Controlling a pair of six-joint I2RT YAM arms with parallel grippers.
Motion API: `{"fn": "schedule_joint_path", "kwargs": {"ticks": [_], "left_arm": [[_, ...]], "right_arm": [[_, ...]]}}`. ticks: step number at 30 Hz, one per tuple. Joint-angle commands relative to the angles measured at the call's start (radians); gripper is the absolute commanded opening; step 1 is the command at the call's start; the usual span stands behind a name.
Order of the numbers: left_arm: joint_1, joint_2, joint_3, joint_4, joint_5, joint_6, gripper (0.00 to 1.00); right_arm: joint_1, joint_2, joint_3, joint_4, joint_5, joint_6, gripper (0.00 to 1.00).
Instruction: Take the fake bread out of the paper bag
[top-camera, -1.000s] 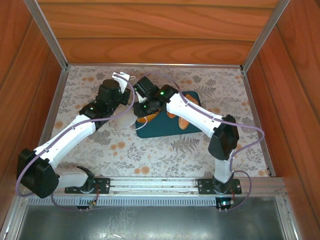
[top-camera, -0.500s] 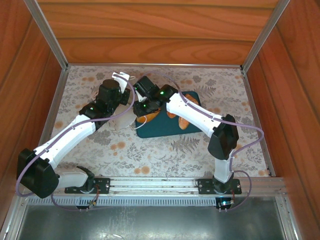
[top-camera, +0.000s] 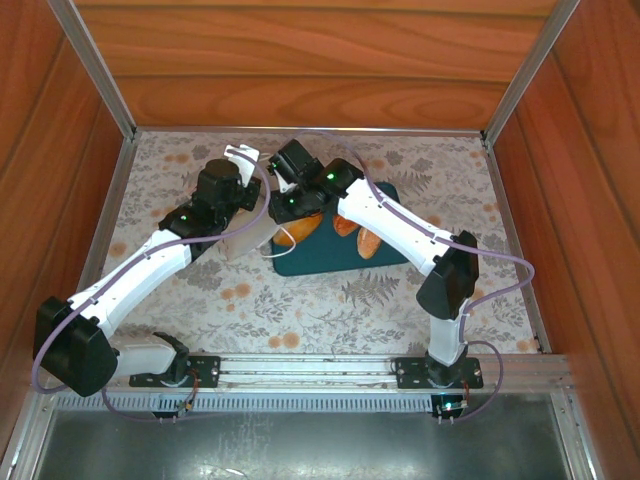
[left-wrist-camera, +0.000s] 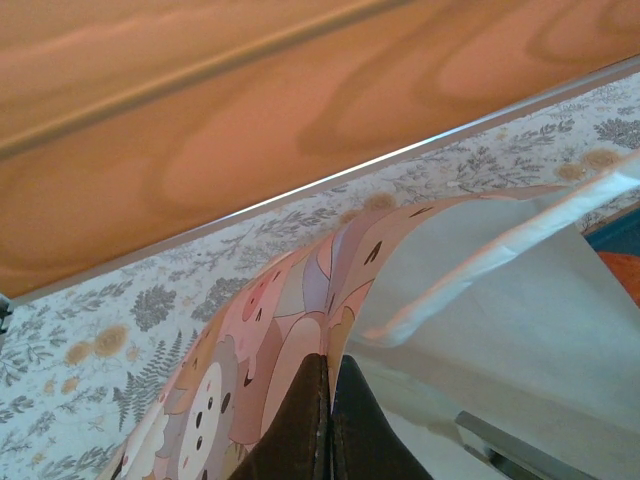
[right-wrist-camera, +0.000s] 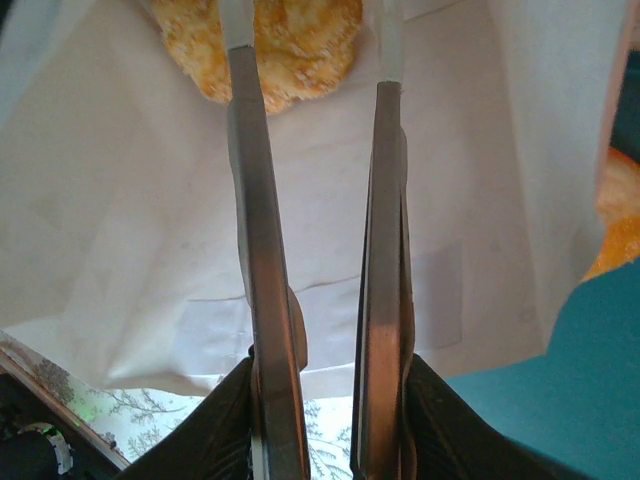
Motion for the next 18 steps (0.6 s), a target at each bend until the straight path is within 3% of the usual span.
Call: {"fn": "schedule_joint_path", "kwargs": {"ticks": [1, 9, 18], "left_arm": [[-0.004, -0.016, -0.014, 0.022, -0.013, -0.006, 0.0], [-0.004, -0.023, -0.008, 0.023, -0.002, -0.01, 0.0], [-0.004, -0.023, 0.001, 0.023, 0.001, -0.013, 0.0]], "right_arm": [[-0.006, -0.031, 0.03, -0.03, 0.003, 0.006, 0.36], [0.003, 0.035, 0.039, 0.02, -0.059, 0.011, 0.37], [0.014, 0.041, -0.012, 0.07, -0.022, 0.011, 0.37]]}}
